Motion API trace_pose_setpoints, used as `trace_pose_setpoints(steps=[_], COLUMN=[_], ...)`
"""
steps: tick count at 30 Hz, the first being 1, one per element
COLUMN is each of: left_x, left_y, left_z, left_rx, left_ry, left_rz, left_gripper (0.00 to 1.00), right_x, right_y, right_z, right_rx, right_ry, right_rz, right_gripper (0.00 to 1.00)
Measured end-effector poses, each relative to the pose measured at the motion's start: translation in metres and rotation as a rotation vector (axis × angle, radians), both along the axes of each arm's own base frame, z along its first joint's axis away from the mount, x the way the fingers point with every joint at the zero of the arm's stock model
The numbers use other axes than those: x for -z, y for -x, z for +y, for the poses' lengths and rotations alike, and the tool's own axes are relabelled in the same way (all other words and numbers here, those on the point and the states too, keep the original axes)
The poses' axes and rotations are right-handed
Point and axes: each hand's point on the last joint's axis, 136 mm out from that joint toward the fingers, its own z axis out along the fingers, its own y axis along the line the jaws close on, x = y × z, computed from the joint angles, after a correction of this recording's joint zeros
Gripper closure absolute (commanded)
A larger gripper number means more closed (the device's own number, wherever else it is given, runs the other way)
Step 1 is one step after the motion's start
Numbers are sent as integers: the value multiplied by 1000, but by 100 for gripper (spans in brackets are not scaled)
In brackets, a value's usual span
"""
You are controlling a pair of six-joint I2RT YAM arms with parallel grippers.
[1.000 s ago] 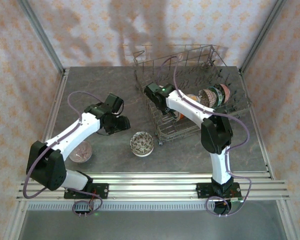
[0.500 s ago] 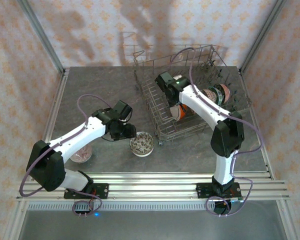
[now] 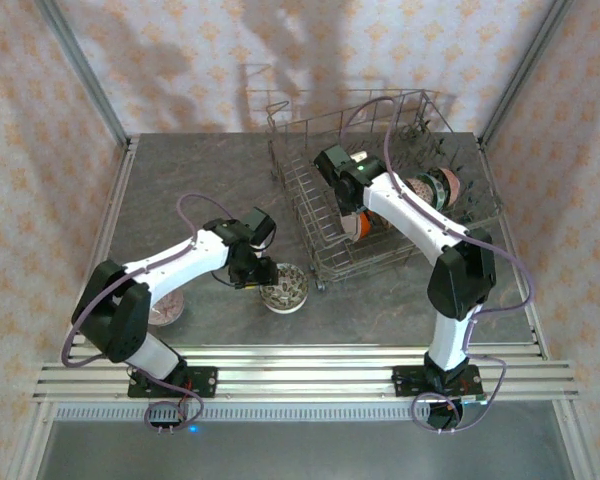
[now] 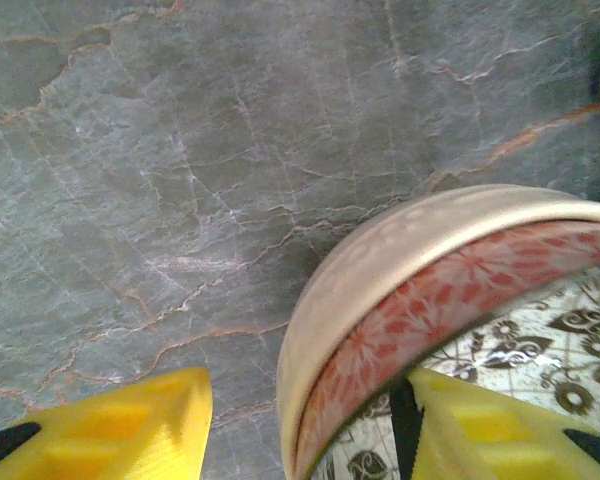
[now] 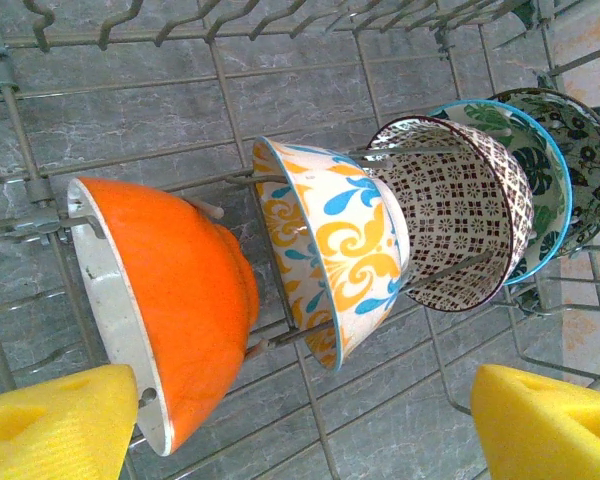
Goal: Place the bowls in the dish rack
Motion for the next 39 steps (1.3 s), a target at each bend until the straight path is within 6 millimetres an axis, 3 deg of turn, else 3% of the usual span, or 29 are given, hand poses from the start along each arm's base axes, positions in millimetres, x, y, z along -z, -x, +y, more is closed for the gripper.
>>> trace_pose_setpoints(steps=[10,19,29,39], left_x=[4,2,-15,-9], left_y=[-5,-11,-18,-13], left_z=[-1,8,52,56], left_rx=[-19,-70,-256,-273], left_ry=[-6,-52,-94,-108], left_rz=[-7,-44,-144,-130], left_gripper=[73,84,79,73], right_x=[-3,-3,-3,-3], right_y=[1,1,0,1], right_z=[0,0,0,0], right_rx=[0,0,0,0], right_ry=[-4,-4,-4,-5], right_rz=[-5,-5,-6,-5], right_gripper=[14,14,14,13])
